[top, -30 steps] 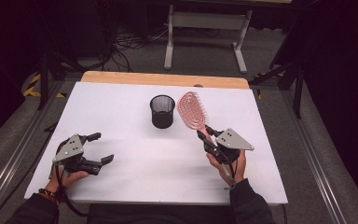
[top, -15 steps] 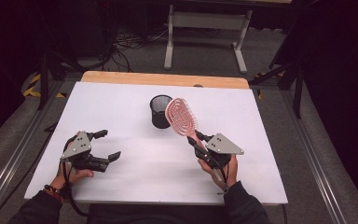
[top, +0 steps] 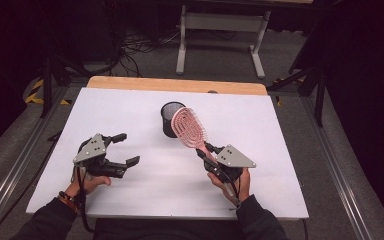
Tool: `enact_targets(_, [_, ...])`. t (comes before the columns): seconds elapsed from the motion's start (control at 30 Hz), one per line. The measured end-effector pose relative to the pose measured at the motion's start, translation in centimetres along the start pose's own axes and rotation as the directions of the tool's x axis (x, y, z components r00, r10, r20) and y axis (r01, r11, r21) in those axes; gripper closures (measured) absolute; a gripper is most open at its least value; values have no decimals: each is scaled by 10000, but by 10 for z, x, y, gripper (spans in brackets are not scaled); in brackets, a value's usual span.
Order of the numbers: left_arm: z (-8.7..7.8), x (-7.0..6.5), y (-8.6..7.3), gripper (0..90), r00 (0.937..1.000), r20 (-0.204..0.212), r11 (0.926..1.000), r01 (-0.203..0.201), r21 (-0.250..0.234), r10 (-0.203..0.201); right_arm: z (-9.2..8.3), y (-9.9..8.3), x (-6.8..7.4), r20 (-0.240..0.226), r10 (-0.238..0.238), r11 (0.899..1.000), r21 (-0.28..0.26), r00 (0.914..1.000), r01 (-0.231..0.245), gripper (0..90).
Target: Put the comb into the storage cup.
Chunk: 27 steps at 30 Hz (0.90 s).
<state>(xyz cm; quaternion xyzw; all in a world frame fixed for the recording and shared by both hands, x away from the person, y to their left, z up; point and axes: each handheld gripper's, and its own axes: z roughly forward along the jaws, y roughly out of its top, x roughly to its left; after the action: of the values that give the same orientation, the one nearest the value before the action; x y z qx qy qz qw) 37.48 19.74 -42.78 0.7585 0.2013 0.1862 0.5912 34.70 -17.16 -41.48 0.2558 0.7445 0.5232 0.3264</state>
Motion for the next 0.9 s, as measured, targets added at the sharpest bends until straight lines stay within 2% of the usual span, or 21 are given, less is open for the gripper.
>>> enact_targets(0.13, [16, -7, 12, 136, 9992, 385, 9998, -84, -181, 91, 3, -1, 5, -98, -85, 9999, 53, 9999, 85, 697])
enact_targets(0.2, [23, -11, 15, 143, 9984, 565, 9994, 42, -340, -23, 4, -1, 7, -158, -108, 9999, 67, 9998, 109, 697])
enact_targets(0.43, [48, -24, 29, 179, 9955, 942, 9983, 115, -568, -61, 9, -3, 15, -326, -233, 9997, 117, 9992, 237, 697])
enact_targets(0.63, [64, -36, 38, 226, 9960, 882, 9977, 178, -651, -120, 12, -5, 20, -290, -405, 9991, 131, 9988, 408, 697])
enact_targets(0.77, [75, -42, 41, 243, 9960, 782, 9959, 488, -764, -428, 15, -6, 25, -226, -501, 9986, 152, 9985, 505, 696])
enact_targets(0.87, [78, -44, 42, 296, 9965, 695, 9948, 523, -875, -462, 18, -8, 28, -114, -524, 9984, 187, 9986, 526, 696])
enact_targets(0.9, [79, -44, 43, 312, 9951, 808, 9941, 633, -884, -562, 18, -9, 29, -101, -580, 9981, 193, 9983, 582, 696])
